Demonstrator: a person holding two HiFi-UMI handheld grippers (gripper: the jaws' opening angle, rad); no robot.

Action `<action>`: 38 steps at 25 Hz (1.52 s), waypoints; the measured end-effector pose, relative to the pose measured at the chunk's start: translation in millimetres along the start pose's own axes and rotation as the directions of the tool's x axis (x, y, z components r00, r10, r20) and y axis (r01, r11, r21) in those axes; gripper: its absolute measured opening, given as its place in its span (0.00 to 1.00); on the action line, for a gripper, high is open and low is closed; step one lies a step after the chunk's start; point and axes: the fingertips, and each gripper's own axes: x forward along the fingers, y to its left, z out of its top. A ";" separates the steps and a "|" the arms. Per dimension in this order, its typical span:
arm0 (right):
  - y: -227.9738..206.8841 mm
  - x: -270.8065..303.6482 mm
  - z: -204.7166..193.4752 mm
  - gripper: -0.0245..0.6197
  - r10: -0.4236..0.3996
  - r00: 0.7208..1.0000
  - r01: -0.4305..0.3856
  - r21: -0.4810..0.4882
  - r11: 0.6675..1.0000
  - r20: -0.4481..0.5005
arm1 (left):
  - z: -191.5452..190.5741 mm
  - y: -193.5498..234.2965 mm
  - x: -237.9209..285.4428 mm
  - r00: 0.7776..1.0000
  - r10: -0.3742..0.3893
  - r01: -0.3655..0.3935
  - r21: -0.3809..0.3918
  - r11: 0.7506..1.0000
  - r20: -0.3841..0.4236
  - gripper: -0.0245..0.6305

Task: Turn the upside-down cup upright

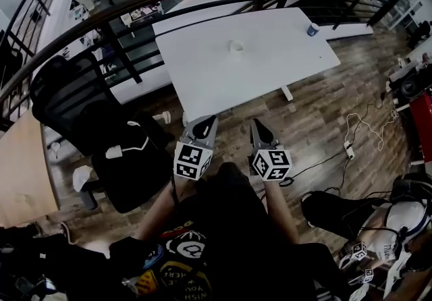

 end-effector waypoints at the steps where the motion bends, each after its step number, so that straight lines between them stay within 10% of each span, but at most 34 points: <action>1: -2.9 7.7 -0.8 0.04 0.001 1.000 -0.001 -0.003 1.000 -0.007 | -0.3 2.3 5.3 1.000 0.002 -0.002 0.000 1.000 -0.003 0.04; 20: -162.3 303.0 -33.7 0.06 0.060 0.990 -0.072 -0.089 0.993 -0.128 | -39.4 162.6 279.6 0.981 0.142 -0.144 -0.007 0.990 -0.129 0.04; 31: -228.9 455.6 -103.6 0.58 0.004 0.962 -0.020 -0.056 0.998 -0.273 | -63.7 208.4 348.5 0.962 0.161 -0.183 -0.083 0.980 -0.220 0.04; 38: -243.8 522.7 -116.5 0.69 -0.010 0.955 -0.016 -0.086 0.996 -0.295 | -72.9 233.1 362.7 0.954 0.120 -0.152 -0.100 0.983 -0.274 0.04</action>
